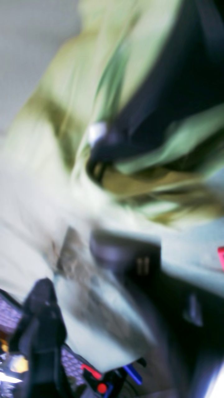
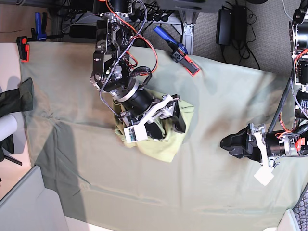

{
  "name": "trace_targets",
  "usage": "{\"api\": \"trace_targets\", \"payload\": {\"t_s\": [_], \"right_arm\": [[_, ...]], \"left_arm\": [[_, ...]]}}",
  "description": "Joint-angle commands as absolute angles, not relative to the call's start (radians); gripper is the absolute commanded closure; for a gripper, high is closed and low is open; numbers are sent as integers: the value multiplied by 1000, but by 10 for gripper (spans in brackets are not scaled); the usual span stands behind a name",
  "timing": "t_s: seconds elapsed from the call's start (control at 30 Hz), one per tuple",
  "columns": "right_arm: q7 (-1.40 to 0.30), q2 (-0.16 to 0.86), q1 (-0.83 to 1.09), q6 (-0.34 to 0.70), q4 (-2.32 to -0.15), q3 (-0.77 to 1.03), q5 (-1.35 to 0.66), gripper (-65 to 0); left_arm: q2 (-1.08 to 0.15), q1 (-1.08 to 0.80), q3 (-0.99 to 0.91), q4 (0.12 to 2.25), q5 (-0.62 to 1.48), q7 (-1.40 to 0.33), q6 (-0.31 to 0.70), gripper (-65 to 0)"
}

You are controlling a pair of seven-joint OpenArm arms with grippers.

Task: Fold the T-shirt properly
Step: 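Grasp the collar end with the right gripper and fold it over the shirt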

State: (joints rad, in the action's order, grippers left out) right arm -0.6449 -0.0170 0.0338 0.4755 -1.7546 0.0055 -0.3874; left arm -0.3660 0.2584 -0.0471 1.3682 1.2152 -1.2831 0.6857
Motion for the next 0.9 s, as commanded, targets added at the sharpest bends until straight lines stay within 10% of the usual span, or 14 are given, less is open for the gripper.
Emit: {"api": "trace_targets", "payload": {"t_s": [0.0,0.77,0.87], "right_arm": [[-607,-19,20,495,-1771,1,-404,-445],[-663,10,-96,495,-1857,299,-453,-444],[-664,56,-96,495,-1853,331,-452,-328]], "left_arm": [[-380,282,-52,1386,1238,-1267,698,-419],[-416,282,-52,1386,1238,-1245,698,-419],[-416,282,-52,1386,1238,-1246,698,-418]]}}
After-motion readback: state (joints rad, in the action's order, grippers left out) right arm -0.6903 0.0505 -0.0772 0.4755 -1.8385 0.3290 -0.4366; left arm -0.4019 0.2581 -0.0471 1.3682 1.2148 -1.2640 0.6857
